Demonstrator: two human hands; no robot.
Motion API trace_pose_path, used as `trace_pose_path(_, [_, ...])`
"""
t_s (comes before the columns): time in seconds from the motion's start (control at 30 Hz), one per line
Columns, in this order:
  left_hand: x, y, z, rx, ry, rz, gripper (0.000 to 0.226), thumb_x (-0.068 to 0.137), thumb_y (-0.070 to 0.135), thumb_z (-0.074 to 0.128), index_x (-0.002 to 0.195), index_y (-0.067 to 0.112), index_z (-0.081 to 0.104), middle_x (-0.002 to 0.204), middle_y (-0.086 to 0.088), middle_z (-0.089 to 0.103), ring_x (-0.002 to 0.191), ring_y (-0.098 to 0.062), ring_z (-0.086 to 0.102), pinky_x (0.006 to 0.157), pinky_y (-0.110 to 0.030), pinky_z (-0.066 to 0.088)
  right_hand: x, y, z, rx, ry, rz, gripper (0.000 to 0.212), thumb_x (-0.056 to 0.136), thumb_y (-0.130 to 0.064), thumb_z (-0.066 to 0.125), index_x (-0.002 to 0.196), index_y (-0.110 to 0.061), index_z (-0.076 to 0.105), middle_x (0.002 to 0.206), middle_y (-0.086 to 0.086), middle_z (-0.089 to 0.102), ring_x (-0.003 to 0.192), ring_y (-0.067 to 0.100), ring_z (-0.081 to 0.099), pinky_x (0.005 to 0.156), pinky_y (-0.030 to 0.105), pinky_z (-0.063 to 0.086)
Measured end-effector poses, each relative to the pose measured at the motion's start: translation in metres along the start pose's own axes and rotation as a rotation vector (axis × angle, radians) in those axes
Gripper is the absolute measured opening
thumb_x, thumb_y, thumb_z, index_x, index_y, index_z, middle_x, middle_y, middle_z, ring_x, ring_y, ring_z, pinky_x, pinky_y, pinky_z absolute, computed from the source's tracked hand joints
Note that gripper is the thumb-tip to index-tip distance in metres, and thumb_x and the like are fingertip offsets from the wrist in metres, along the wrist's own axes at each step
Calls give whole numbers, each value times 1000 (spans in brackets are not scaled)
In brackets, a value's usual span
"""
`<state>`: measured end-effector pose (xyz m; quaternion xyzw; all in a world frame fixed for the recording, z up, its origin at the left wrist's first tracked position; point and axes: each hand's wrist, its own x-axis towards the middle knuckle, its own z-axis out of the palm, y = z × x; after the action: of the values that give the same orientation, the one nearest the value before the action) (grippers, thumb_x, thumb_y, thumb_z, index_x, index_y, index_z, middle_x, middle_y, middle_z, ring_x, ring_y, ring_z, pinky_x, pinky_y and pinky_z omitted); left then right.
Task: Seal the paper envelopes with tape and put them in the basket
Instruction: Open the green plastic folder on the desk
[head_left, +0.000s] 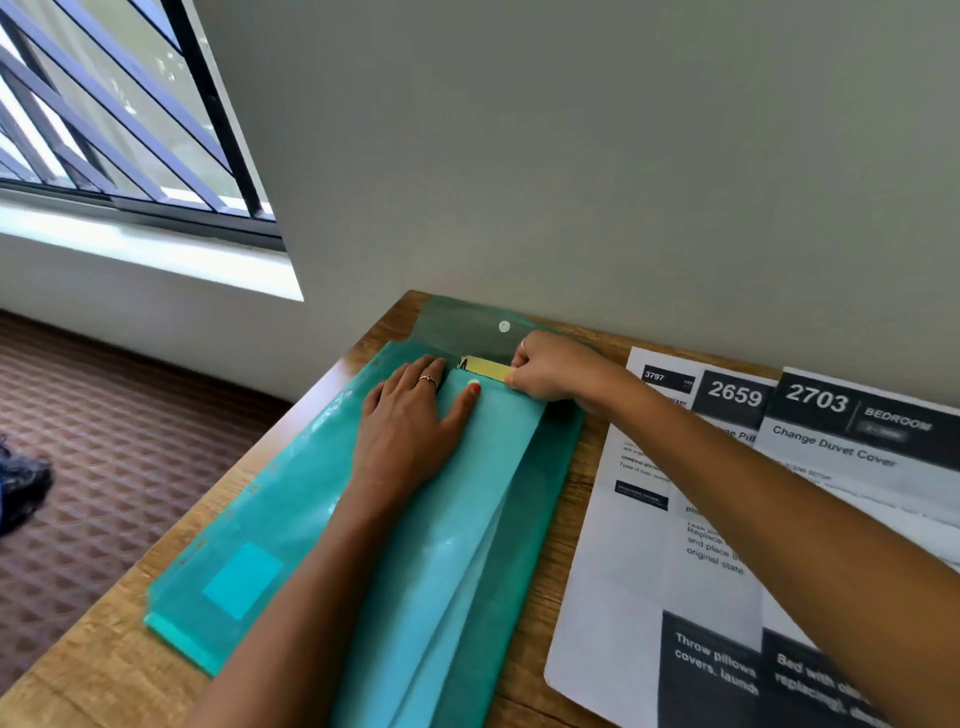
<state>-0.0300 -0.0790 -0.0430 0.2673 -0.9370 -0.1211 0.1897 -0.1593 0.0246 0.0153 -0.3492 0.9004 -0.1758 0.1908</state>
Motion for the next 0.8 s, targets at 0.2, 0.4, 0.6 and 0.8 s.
trace_pose_path(0.2, [-2, -12, 1, 38, 8, 14, 59, 94, 56, 30, 143, 22, 37, 150, 3, 35, 138, -15, 28, 112, -33, 18, 12, -5, 3, 33, 17, -24, 26, 86, -17, 62, 110, -6, 64, 109, 8, 63, 98, 24, 58, 76, 29, 46])
trace_pose_path(0.4, [-3, -6, -2, 69, -46, 10, 59, 96, 55, 25, 145, 24, 32, 153, 5, 30, 141, -15, 22, 113, -37, 15, 4, -11, -8, 183, -85, 120, 47, 82, -19, 71, 126, -6, 58, 131, 12, 55, 116, 29, 51, 92, 35, 43])
trace_pose_path(0.6, [-4, -7, -3, 37, -99, 2, 68, 94, 61, 17, 149, 22, 19, 157, 4, 17, 143, -14, 14, 115, -38, 11, -13, -34, -4, 69, 124, 158, 39, 84, -20, 70, 115, 2, 62, 102, 9, 59, 90, 21, 55, 70, 26, 39])
trace_pose_path(0.8, [-6, -6, -5, -55, -16, -37, 70, 93, 61, 21, 147, 18, 23, 154, 0, 24, 142, -16, 16, 116, -40, 11, -16, -41, -4, 181, 304, 173, 17, 80, -11, 70, 94, -4, 61, 88, 8, 54, 82, 21, 53, 66, 27, 41])
